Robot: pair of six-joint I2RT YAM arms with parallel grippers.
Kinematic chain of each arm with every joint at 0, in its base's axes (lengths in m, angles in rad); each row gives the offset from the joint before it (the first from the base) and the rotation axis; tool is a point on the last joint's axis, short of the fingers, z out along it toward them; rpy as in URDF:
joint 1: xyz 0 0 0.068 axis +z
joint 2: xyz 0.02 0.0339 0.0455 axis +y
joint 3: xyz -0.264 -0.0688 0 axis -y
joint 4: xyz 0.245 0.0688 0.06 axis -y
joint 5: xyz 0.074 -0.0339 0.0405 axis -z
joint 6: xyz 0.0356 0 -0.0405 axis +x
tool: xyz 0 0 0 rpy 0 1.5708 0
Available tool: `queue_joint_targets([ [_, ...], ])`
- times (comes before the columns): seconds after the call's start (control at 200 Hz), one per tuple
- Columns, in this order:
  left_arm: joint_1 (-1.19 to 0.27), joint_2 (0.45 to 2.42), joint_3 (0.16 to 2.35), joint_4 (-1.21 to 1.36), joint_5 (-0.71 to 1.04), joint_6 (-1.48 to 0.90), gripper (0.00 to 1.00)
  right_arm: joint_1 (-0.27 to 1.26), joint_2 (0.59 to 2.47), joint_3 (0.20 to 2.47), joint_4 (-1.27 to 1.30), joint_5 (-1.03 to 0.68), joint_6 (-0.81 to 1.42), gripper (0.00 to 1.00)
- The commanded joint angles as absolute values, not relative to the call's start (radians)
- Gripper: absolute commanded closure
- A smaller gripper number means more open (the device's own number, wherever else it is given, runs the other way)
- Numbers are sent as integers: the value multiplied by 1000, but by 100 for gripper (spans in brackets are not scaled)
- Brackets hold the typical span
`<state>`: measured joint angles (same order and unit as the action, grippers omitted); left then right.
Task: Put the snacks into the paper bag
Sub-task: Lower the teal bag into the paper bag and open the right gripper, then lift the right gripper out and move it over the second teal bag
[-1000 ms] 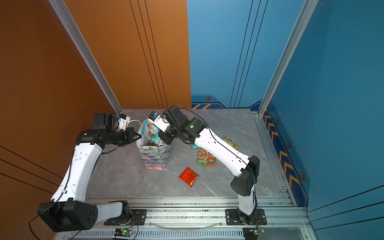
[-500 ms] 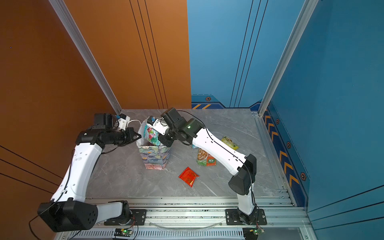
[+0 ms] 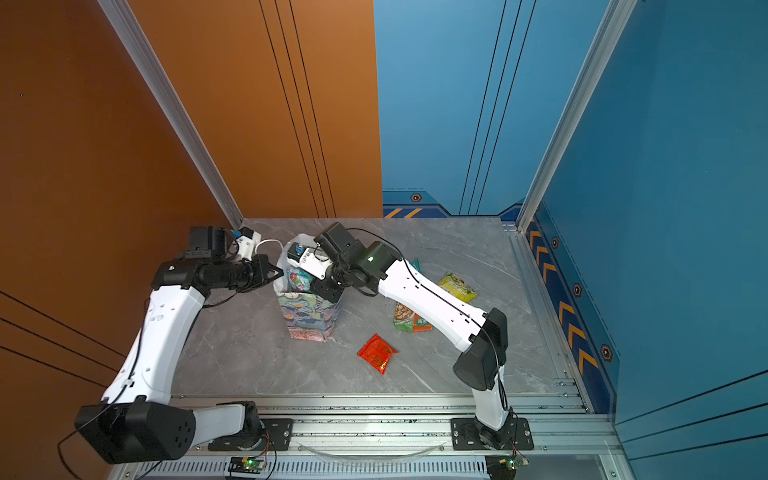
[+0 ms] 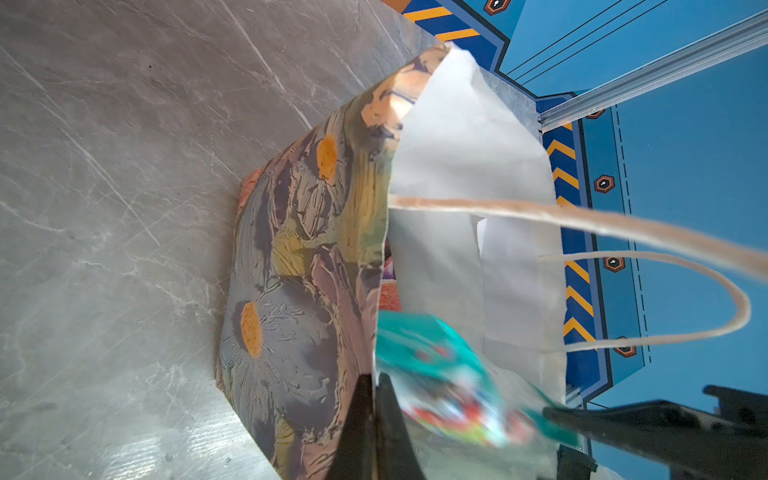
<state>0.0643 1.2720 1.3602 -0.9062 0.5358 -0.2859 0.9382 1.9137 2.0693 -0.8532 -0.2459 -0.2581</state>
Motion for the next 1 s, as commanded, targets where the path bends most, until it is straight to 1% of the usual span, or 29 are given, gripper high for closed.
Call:
queue_joint_targets([
  [0.0, 60, 1274, 1401, -873, 575, -293, 100, 936, 1867, 2099, -825, -273, -199, 50],
  [0.055, 60, 1276, 1402, -873, 575, -294, 100, 933, 1827, 2083, -783, -280, -173, 47],
  [0.11, 59, 1275, 1401, -874, 574, -293, 100, 933, 1773, 2040, -714, -275, -137, 41],
  [0.27, 60, 1271, 1396, -873, 574, -291, 100, 925, 1592, 1843, -487, -238, -33, 26],
  [0.445, 59, 1271, 1394, -874, 573, -292, 100, 890, 1425, 1601, -324, -124, 108, 19],
  [0.541, 58, 1269, 1394, -873, 573, -294, 100, 847, 1362, 1498, -313, -69, 194, 18],
  [0.631, 57, 1268, 1392, -873, 571, -295, 100, 786, 1313, 1396, -314, -29, 301, 16],
  [0.691, 57, 1266, 1390, -874, 570, -296, 100, 736, 1285, 1328, -315, -32, 375, 15],
  [0.736, 55, 1266, 1390, -874, 569, -296, 100, 707, 1266, 1274, -318, -31, 429, 12],
  [0.781, 54, 1266, 1391, -874, 569, -298, 100, 645, 1249, 1226, -327, -29, 476, 9],
  [0.836, 54, 1267, 1393, -874, 569, -300, 100, 599, 1232, 1167, -338, -23, 531, 8],
  [0.916, 50, 1271, 1396, -873, 571, -304, 100, 525, 1213, 1082, -336, -36, 596, 2],
  [0.996, 48, 1275, 1398, -873, 572, -308, 100, 450, 1222, 1023, -326, -80, 634, 2],
])
